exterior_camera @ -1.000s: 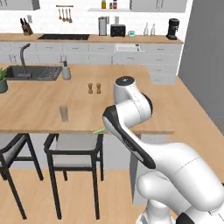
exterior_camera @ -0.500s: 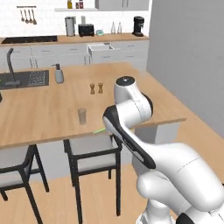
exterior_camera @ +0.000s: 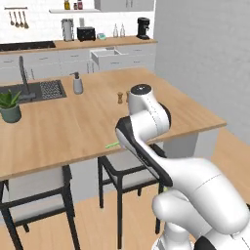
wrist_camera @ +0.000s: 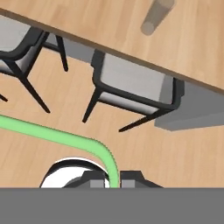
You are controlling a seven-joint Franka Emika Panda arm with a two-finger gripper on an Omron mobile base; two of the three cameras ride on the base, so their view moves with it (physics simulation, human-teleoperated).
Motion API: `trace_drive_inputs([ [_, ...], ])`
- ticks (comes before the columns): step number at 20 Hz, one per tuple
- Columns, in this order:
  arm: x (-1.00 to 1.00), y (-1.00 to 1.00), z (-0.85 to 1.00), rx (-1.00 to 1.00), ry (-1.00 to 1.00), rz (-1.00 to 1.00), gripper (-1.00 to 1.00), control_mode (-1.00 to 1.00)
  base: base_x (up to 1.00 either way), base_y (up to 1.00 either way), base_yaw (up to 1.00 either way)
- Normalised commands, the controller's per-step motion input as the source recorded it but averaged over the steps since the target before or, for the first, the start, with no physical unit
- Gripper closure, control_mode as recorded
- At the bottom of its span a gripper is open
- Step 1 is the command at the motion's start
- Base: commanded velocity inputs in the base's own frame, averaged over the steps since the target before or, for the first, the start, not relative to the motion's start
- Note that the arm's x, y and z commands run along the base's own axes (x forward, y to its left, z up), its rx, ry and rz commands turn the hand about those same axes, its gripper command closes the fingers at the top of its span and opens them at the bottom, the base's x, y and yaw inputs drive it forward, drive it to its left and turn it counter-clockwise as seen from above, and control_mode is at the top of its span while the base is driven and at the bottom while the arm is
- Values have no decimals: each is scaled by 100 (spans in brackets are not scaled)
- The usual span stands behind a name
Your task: Take a straw from the drawer in front and place it inside the glass cup on the dining counter.
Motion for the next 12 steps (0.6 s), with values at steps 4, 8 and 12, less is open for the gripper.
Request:
trace_drive_inputs([
  [4, 0, 0, 0, 0, 0, 0, 100, 100, 72, 28, -15],
  [8, 0, 0, 0, 0, 0, 0, 100, 100, 87, 13, -10],
  [12, 0, 0, 0, 0, 0, 0, 100, 100, 87, 23, -2],
])
